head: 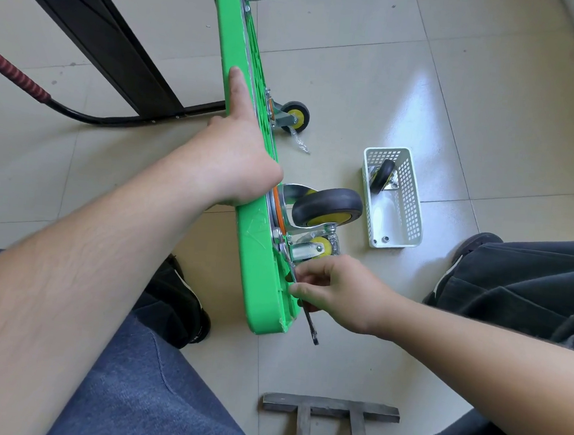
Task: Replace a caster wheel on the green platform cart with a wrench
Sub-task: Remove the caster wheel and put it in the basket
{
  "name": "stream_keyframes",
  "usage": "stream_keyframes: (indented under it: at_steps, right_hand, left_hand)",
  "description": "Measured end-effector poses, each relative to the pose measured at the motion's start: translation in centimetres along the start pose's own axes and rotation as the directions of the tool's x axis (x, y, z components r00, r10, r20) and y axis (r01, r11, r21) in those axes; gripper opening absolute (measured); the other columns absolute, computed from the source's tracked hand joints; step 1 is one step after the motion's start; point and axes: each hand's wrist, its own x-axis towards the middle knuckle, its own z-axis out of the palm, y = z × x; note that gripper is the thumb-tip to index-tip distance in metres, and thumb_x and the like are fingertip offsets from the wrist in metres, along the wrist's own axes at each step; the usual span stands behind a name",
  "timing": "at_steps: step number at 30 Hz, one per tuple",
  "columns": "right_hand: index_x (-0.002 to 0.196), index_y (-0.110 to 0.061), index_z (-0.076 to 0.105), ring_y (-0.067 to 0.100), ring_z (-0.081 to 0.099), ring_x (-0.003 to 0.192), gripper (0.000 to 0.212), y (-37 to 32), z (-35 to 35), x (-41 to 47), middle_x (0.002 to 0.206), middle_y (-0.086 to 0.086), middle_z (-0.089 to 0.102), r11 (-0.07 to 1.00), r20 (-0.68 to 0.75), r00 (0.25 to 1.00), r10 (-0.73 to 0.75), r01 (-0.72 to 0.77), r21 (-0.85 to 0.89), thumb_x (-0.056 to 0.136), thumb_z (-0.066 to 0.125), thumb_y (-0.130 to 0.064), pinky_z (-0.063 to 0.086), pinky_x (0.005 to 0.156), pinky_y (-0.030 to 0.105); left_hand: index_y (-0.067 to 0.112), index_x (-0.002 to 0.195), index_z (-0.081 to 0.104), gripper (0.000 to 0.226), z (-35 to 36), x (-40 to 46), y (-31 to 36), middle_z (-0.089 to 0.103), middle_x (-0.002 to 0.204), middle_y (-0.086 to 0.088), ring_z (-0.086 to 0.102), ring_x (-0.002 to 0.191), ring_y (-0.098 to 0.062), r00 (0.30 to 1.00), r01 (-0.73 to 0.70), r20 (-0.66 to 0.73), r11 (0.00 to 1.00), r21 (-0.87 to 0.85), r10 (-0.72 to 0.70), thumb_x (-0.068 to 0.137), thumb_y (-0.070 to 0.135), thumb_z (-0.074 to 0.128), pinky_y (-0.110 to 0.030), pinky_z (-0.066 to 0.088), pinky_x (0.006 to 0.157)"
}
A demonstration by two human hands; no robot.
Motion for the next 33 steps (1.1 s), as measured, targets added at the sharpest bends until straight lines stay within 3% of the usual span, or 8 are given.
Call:
stream_keyframes:
  at_steps: [3,7,13,17,21,26,29,33]
  right_hand:
    - [0.078,-0.037,0.066,0.004,0.057,0.071,0.018,0.4,-0.1,0.6,0.072,-0.015,0.065,0.994,-0.040,0.998,-0.052,0.048,-0.094,0.094,0.072,-0.032,0.058,0.085,0.043]
    - [0.064,-0.045,0.051,0.010,0.045,0.065,0.041,0.4,-0.4,1.1,0.066,-0.013,0.053,0.966,-0.091,0.986,-0.143,0.119,-0.227,0.095,0.071,-0.027,0.046,0.070,0.032]
    - [0.085,-0.016,0.065,0.023,0.053,0.068,0.015,0.5,-0.4,1.7,0.072,0.001,0.058,0.931,-0.156,0.960,-0.233,0.174,-0.321,0.096,0.069,-0.025,0.051,0.070,0.041]
    - [0.091,-0.016,0.069,0.017,0.045,0.068,0.010,0.4,-0.4,1.8,0.072,-0.002,0.057,0.906,-0.186,0.944,-0.272,0.186,-0.379,0.096,0.069,-0.024,0.046,0.067,0.039]
    - [0.100,-0.016,0.073,0.006,0.043,0.072,0.008,0.1,-0.4,1.5,0.070,-0.021,0.049,0.897,-0.202,0.936,-0.288,0.190,-0.399,0.097,0.070,-0.023,0.036,0.062,0.015]
    - [0.087,-0.015,0.064,0.021,0.050,0.073,0.015,0.4,-0.9,1.0,0.076,-0.001,0.058,0.892,-0.136,0.962,-0.237,0.161,-0.422,0.098,0.068,-0.026,0.047,0.071,0.041]
    - [0.080,-0.022,0.059,0.020,0.053,0.067,0.020,1.0,-1.1,0.3,0.074,-0.002,0.058,0.907,-0.120,0.980,-0.159,0.097,-0.411,0.098,0.067,-0.028,0.052,0.071,0.041]
    - [0.073,-0.034,0.053,0.013,0.056,0.062,0.028,1.0,-1.3,-1.1,0.062,-0.012,0.055,0.920,-0.095,0.991,-0.097,0.053,-0.389,0.097,0.067,-0.031,0.051,0.068,0.030]
  left_hand:
    - [0.026,0.156,-0.036,0.113,-0.1,0.0,0.0,0.049,0.097,-0.018,0.048,0.055,-0.021,1.000,-0.007,-0.017,1.000,0.000,0.007,0.094,0.019,0.058,-0.028,0.031,0.044]
    - [0.026,0.156,-0.036,0.114,0.0,0.0,0.0,0.048,0.094,-0.016,0.048,0.054,-0.020,1.000,-0.010,-0.023,1.000,0.007,0.010,0.093,0.019,0.058,-0.027,0.031,0.043]
    - [0.025,0.156,-0.035,0.114,-0.1,0.0,-0.1,0.049,0.096,-0.016,0.049,0.055,-0.021,0.999,-0.012,-0.030,1.000,0.012,0.012,0.093,0.020,0.059,-0.028,0.031,0.043]
    - [0.026,0.156,-0.035,0.114,0.1,0.1,-0.2,0.056,0.106,-0.023,0.050,0.057,-0.021,1.000,-0.013,-0.016,1.000,0.015,0.013,0.093,0.019,0.059,-0.028,0.031,0.045]
    - [0.025,0.156,-0.035,0.114,0.1,0.3,-0.2,0.060,0.125,-0.028,0.050,0.058,-0.021,1.000,-0.017,-0.008,1.000,0.018,0.017,0.093,0.020,0.059,-0.028,0.031,0.046]
    - [0.025,0.156,-0.036,0.113,0.1,0.3,-0.3,0.061,0.124,-0.029,0.048,0.056,-0.021,1.000,-0.016,-0.006,1.000,0.020,0.017,0.093,0.020,0.059,-0.028,0.030,0.045]
    - [0.026,0.156,-0.036,0.114,0.2,0.3,-0.4,0.061,0.126,-0.029,0.048,0.057,-0.021,1.000,-0.019,-0.008,1.000,0.016,0.020,0.093,0.020,0.059,-0.027,0.030,0.045]
    - [0.027,0.156,-0.036,0.114,0.2,0.3,-0.4,0.059,0.129,-0.030,0.048,0.058,-0.022,1.000,-0.017,-0.003,1.000,0.006,0.017,0.093,0.021,0.059,-0.028,0.031,0.047]
